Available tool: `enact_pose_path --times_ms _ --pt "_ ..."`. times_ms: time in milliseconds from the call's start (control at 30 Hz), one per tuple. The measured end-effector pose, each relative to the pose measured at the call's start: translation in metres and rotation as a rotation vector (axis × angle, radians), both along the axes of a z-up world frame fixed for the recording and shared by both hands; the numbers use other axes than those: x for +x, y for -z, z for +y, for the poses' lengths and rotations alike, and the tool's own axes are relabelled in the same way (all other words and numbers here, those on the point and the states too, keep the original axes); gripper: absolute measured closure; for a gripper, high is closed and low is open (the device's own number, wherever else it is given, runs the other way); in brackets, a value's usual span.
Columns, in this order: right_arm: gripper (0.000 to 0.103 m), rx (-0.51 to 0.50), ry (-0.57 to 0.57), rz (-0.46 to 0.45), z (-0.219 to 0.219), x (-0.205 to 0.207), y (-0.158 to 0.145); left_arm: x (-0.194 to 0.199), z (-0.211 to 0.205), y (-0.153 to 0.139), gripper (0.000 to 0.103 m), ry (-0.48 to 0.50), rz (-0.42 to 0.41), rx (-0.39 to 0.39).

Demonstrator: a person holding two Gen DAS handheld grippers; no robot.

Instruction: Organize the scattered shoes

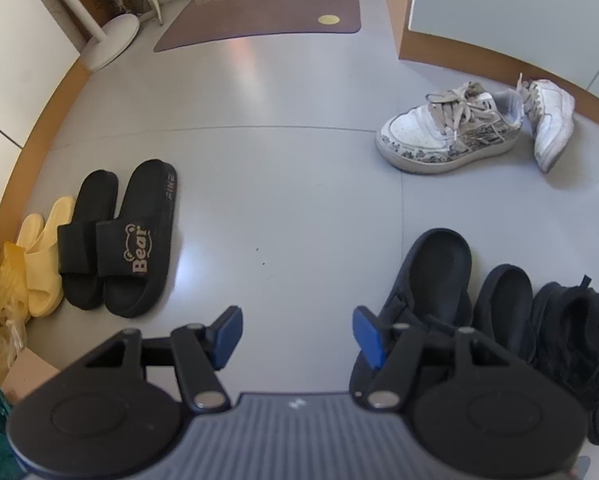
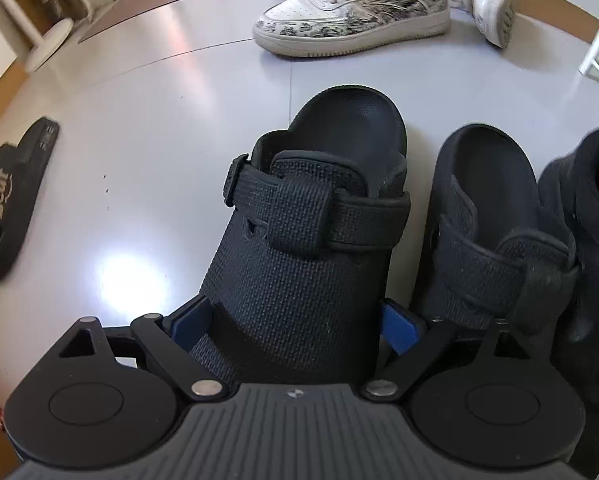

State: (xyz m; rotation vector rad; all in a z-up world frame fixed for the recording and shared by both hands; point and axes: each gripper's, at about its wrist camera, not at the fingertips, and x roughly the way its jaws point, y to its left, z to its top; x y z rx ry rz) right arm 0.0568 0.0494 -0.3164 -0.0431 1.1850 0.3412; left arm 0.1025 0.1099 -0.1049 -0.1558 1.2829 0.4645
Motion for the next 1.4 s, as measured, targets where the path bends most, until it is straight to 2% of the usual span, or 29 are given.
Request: enact_pose_path --times_ms 467,600,667,867,933,1067,1233,1400 --pt "0.015 0.015 -0.038 0.049 -0.017 -0.011 -0.017 0.001 -0.005 0.003 0.039 0.038 -0.006 -0.008" --pt "0.012 0.029 -0.067 0.052 -0.022 -0.018 -0.027 -0.017 0.006 -0.017 0.039 0.046 -0.018 -0.010" --pt "0.011 0.035 -0.082 0.054 -0.025 -0.021 -0.032 -0.023 0.021 -0.015 0.039 0.047 -0.024 -0.013" --pt "0.011 0.055 -0.125 0.059 -0.033 -0.031 -0.048 -0.024 0.019 -0.021 0.038 0.050 -0.030 -0.015" --pt "0.011 0.051 -0.138 0.049 -0.035 -0.035 -0.056 -0.025 0.016 -0.026 0.038 0.013 -0.049 -0.050" --pt "0.011 0.030 -0.151 -0.010 -0.051 -0.043 -0.094 -0.025 0.001 -0.037 0.038 0.041 -0.078 -0.047" --pt "0.011 -0.019 -0.157 -0.076 -0.071 -0.046 -0.129 -0.032 -0.008 -0.056 0.038 0.008 -0.135 -0.102" --pt "0.011 -0.029 -0.148 -0.160 -0.108 -0.059 -0.193 -0.043 -0.014 -0.069 0.036 -0.014 -0.177 -0.161"
